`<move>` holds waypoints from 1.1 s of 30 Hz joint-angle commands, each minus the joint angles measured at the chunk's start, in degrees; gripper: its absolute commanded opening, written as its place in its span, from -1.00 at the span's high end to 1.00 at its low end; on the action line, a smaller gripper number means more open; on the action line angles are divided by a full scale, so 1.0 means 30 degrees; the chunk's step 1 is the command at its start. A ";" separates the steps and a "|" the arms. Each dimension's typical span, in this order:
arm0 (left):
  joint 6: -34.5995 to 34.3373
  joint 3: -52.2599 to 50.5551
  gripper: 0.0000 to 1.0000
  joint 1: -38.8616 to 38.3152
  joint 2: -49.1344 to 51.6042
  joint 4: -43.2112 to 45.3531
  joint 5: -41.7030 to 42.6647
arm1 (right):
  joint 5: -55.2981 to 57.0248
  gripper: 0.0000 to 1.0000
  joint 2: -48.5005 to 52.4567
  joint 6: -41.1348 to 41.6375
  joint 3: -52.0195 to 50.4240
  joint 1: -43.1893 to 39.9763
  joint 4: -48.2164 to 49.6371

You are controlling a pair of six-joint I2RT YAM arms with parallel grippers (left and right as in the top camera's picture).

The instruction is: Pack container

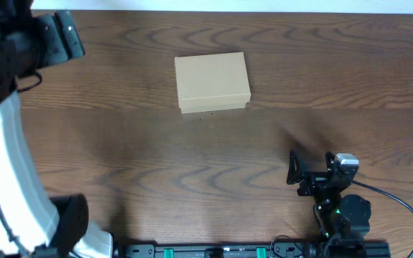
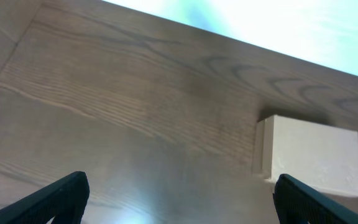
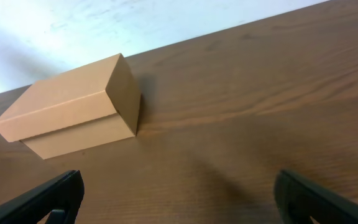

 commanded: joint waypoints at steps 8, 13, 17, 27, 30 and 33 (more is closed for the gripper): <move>0.0568 -1.1599 -0.92 0.0007 -0.9471 0.6375 -0.1064 | 0.0197 -0.99 -0.0197 0.0124 -0.0087 -0.0124 0.0036; 0.0554 -1.9504 -0.91 0.0007 -1.4309 1.6065 -0.1056 | 0.0197 -0.98 -0.0197 0.0124 -0.0087 -0.0117 0.0036; 0.0568 -2.5157 -0.91 0.0007 -1.7879 2.2877 -0.1064 | 0.0197 -0.98 -0.0197 0.0124 -0.0087 -0.0124 0.0036; 0.0554 -3.7543 -0.91 0.0007 -2.5507 3.3973 -0.1056 | 0.0197 -0.98 -0.0197 0.0124 -0.0087 -0.0117 0.0036; 0.0452 -4.0195 -0.91 0.0007 -2.7372 3.5131 -0.0991 | 0.0197 -0.98 -0.0197 0.0124 -0.0087 -0.0124 0.0036; 0.0168 -4.2082 -0.91 0.0000 -2.8888 3.5452 -0.0991 | 0.0197 -0.98 -0.0197 0.0124 -0.0087 -0.0124 0.0036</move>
